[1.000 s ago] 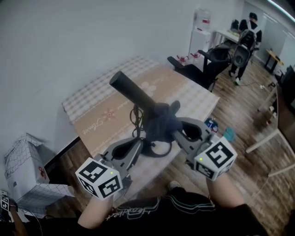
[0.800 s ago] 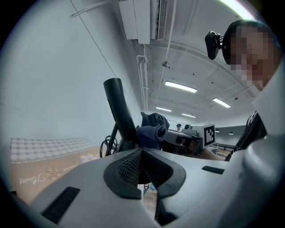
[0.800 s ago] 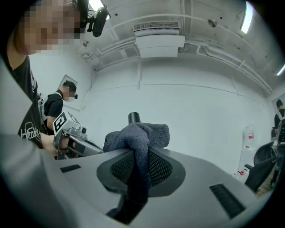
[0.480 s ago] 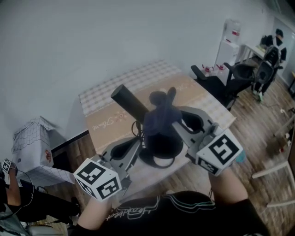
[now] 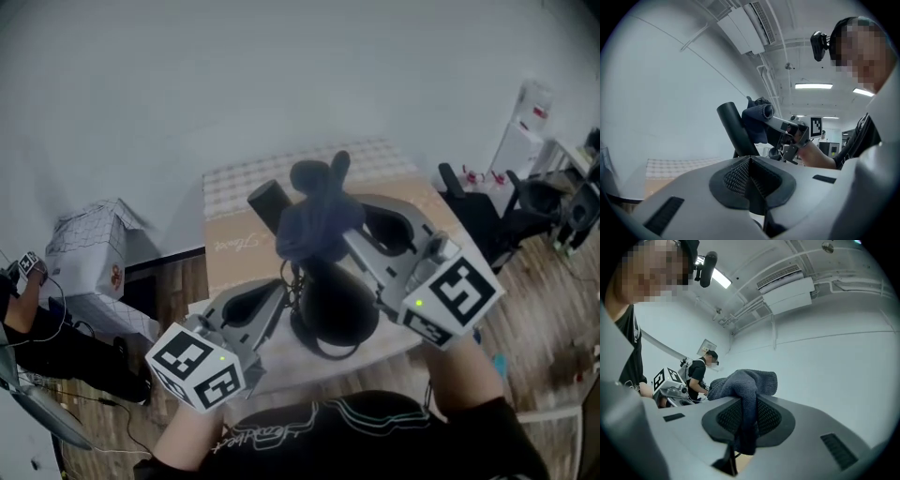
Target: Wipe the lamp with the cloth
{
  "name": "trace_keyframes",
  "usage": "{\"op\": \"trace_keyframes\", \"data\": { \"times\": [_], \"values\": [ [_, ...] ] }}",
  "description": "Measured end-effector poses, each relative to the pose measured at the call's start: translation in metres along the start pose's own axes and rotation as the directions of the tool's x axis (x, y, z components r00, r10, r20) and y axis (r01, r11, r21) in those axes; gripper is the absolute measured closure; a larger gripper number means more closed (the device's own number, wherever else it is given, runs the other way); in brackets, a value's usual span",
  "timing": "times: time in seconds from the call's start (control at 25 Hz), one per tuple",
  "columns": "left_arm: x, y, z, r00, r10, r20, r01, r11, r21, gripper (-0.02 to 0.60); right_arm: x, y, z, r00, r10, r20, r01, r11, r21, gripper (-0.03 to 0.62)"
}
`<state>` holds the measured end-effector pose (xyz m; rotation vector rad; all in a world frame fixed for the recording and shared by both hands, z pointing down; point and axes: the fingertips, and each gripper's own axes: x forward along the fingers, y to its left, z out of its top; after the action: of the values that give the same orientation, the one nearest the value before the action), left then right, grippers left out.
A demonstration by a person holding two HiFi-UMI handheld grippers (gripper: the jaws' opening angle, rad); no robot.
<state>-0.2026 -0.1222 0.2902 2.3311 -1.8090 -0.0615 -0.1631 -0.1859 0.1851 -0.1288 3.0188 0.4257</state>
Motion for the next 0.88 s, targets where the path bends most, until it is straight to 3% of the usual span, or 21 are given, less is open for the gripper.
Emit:
{"op": "trace_keyframes", "data": {
  "times": [0.44,0.88],
  "values": [
    [0.004,-0.017,-0.009,0.98,0.198,0.024,-0.197,0.98,-0.036,0.581,0.017,-0.01,0.004,0.976,0.202,0.083,-0.205,0.979,0.023,0.537],
    [-0.015,-0.031,-0.033,0.967,0.255,0.025,-0.254,0.966,-0.052,0.581,0.02,0.002,-0.011,0.97,0.224,0.097,-0.233,0.968,0.091,0.537]
  ]
}}
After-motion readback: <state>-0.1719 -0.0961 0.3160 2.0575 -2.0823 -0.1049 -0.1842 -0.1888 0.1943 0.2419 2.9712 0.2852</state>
